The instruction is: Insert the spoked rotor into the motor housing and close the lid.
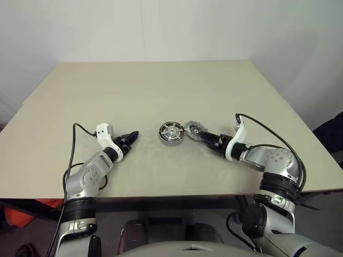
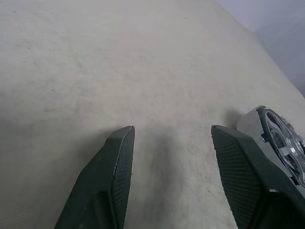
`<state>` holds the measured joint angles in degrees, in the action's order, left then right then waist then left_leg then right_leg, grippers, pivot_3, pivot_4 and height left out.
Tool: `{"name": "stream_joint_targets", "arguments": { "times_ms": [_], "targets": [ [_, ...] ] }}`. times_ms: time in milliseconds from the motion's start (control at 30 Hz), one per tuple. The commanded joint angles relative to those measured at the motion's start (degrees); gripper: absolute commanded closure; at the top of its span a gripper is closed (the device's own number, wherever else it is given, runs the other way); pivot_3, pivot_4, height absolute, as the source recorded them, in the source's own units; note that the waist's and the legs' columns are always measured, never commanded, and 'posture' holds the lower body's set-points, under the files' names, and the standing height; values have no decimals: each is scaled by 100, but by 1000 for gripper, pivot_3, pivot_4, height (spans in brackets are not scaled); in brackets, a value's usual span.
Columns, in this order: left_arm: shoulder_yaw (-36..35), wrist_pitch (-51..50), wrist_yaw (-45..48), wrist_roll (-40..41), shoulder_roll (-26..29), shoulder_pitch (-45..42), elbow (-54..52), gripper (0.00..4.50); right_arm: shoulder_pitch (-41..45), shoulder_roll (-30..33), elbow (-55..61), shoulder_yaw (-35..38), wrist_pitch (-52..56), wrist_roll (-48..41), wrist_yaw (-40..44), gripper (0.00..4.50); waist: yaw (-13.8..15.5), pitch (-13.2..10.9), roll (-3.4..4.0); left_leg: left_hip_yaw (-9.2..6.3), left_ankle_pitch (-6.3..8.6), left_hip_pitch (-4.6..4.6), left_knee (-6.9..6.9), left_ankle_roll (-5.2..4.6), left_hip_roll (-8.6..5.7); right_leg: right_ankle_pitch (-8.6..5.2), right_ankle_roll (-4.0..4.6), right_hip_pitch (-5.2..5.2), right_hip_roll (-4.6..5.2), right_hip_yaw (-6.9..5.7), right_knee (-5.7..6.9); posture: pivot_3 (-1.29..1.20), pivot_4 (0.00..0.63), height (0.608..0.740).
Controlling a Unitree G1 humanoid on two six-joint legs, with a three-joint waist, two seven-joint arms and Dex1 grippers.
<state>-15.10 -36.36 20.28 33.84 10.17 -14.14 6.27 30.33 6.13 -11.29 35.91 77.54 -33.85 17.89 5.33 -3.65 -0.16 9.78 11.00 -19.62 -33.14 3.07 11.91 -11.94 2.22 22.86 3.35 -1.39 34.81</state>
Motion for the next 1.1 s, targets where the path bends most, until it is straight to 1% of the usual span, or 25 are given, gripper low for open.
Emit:
{"name": "stream_joint_targets", "arguments": {
  "times_ms": [33,233,433,533,633,867,967,1100],
  "targets": [
    [-12,-7,35,23,80,-67,-147,1782,236,-138,-409,37,-735,16,-249,1464,-1,0,0,0,-3,2,1,4,0,0,0,0,0,0,0,0,0,740],
    [-25,-26,32,23,123,-43,-197,1782,475,-170,-875,-161,-1383,-94,-212,1464,8,0,0,0,-18,4,6,28,0,0,-2,2,1,0,-1,0,0,740],
    [-20,-26,14,29,114,-12,-232,1782,741,-192,-1008,-391,-1725,-276,18,1464,8,-1,1,-1,-22,-10,8,33,1,2,-2,17,0,-1,1,0,0,740],
    [-26,-17,9,27,107,-15,-224,1782,843,-195,-832,-583,-1681,-416,212,1464,13,0,1,-2,-16,-23,10,23,0,11,12,24,-1,-3,6,0,0,740],
    [-30,-7,9,20,102,-17,-214,1782,883,-169,-581,-824,-1578,-555,380,1464,18,0,3,-3,-6,-32,21,7,1,29,47,31,-2,-6,2,0,0,740],
    [-44,13,12,10,98,-46,-172,1782,846,1,416,-1650,-916,-1005,893,1464,18,0,4,-3,6,-38,18,-14,-1,26,43,34,-2,-6,-4,0,0,740],
    [-48,18,1,10,91,-45,-175,1782,722,70,643,-2009,-912,-964,1011,1464,19,0,3,-3,5,-35,18,-12,0,22,37,32,-2,-6,-3,0,0,740],
    [-53,24,-11,11,83,-33,-186,1782,587,151,651,-2436,-1152,-768,1126,1464,25,0,3,-3,5,-36,16,-12,-1,14,23,32,0,-6,-3,0,0,740]
  ]
}}
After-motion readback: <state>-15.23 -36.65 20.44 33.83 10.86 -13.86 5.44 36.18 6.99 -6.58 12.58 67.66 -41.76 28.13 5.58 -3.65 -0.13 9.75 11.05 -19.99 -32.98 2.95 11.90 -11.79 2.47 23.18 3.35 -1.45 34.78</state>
